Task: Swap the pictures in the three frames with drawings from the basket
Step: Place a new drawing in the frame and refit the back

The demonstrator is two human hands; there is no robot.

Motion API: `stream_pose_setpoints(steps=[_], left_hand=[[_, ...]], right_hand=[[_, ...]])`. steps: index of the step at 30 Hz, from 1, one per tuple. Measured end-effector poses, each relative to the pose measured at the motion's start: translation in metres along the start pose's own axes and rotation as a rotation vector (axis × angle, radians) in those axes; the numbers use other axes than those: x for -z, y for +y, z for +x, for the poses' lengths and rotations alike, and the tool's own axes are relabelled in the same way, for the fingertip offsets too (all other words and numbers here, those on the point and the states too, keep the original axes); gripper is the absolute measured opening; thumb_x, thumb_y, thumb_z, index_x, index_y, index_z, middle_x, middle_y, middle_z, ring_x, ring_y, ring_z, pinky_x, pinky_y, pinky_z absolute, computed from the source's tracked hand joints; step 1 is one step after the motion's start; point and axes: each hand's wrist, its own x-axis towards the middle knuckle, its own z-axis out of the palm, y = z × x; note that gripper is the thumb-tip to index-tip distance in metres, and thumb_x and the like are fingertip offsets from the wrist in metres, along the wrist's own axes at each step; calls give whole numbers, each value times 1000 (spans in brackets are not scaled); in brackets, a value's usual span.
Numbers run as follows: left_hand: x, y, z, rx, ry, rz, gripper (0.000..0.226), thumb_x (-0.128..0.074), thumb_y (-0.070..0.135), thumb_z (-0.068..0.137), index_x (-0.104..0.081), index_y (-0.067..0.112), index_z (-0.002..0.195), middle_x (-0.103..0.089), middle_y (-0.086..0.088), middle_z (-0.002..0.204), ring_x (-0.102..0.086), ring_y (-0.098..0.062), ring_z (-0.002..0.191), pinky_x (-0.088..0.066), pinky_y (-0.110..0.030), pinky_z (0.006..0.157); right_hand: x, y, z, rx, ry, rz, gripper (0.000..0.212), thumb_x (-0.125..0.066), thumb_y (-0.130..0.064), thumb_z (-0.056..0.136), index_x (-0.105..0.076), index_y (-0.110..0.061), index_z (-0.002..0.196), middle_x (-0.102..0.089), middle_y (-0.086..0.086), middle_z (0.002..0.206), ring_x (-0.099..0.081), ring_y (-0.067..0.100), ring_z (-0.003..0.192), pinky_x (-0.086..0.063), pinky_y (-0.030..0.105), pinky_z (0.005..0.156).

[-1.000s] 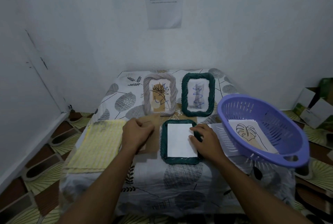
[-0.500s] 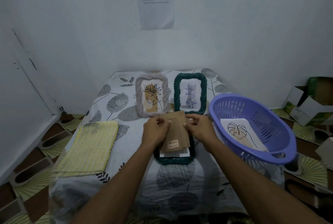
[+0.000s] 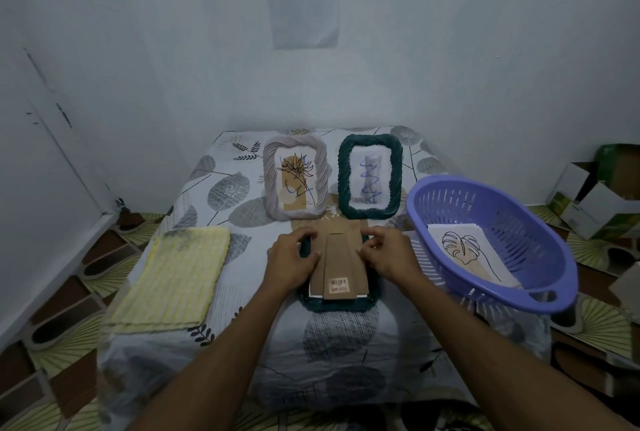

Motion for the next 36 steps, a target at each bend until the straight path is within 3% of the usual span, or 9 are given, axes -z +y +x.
stream_pose_setpoints(steps=[3,8,12,17,22,28,36], left_hand=[[-1,-3,1,0,-10,-5,38,-72,24,80,-63,26,116,-65,3,120,-58,-18,112,-43,-46,103],[-7,-8,0,-19,-38,7,42,-68,34,77,-61,28,118,-66,5,119,-60,-16,110,-42,-47,104],[-8,-8,1,-45,-16,29,40,-71,26,80,-61,24,119,-66,3,120,-60,-16,109,-43,-43,104],[-9,-9,1,-57,-18,67,41,-69,33,79,-61,27,118,-66,3,120,-60,-19,110,-41,-45,104],[-7,-9,-2,-96,4,154,40,-60,40,77,-62,28,115,-64,0,116,-53,-22,113,-37,-44,103],[-11,-15,-6,-101,-42,221,44,-52,45,78,-60,29,118,-57,5,130,-35,-17,132,-18,-36,107],[-12,-16,-4,-106,-43,239,37,-60,36,87,-57,29,123,-52,4,136,-29,-16,135,-16,-36,108]], right_hand=[[-1,-1,2,23,-10,-56,42,-69,-10,86,-61,-11,127,-74,7,84,-66,15,79,-52,26,71],[0,0,2,41,-21,-128,40,-70,-12,85,-63,-12,124,-74,6,83,-66,14,78,-54,29,72],[1,1,3,52,-14,-167,39,-70,-12,84,-64,-13,123,-73,2,78,-65,10,73,-54,27,71],[-1,4,4,49,-32,-193,40,-71,-14,82,-65,-14,122,-73,0,75,-67,11,75,-56,31,78],[-2,6,5,63,-44,-224,43,-72,-19,83,-63,-12,125,-71,-3,76,-64,9,75,-51,25,75],[-4,13,5,129,-74,-329,40,-70,-26,86,-63,-16,125,-69,-2,82,-62,13,80,-48,26,75],[-4,13,5,199,-63,-405,37,-66,-27,89,-64,-18,124,-70,2,97,-60,17,87,-50,29,81]])
